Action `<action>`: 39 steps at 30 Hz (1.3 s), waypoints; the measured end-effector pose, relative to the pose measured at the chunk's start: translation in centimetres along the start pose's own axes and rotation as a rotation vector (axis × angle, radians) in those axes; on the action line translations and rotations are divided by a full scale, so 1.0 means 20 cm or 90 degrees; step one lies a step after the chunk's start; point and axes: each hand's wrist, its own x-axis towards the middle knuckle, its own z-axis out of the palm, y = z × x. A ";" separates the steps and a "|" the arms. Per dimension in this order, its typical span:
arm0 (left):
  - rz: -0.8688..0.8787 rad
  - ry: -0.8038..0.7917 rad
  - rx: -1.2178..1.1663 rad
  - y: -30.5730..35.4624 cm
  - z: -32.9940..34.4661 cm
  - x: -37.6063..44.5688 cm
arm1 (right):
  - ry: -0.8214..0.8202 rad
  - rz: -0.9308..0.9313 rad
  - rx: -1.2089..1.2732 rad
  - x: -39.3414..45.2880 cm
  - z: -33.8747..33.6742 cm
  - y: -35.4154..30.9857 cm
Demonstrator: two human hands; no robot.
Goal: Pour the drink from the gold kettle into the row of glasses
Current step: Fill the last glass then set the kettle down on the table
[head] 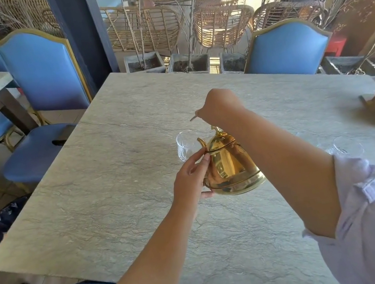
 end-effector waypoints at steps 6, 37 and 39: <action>0.006 -0.001 -0.001 -0.01 0.00 0.00 | 0.008 -0.005 -0.013 0.00 0.00 0.00; 0.011 0.003 -0.004 0.00 0.00 0.00 | 0.002 -0.015 -0.007 -0.02 -0.02 0.00; 0.013 0.003 -0.002 -0.01 0.00 0.00 | 0.004 -0.016 -0.010 -0.02 -0.03 0.00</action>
